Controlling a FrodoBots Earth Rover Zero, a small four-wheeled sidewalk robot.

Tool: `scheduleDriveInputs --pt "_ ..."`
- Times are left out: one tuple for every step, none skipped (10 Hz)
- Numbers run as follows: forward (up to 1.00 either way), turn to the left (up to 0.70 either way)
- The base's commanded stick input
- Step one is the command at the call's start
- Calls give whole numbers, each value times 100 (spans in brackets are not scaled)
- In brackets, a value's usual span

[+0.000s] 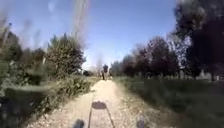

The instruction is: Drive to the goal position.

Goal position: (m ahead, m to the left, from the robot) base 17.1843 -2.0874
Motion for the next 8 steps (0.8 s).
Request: scheduleDriveInputs --pt "70 0" --pt "70 0" --pt "70 0" --pt "70 0" --pt "70 0" --pt "70 0" --pt "70 0" --pt "70 0"
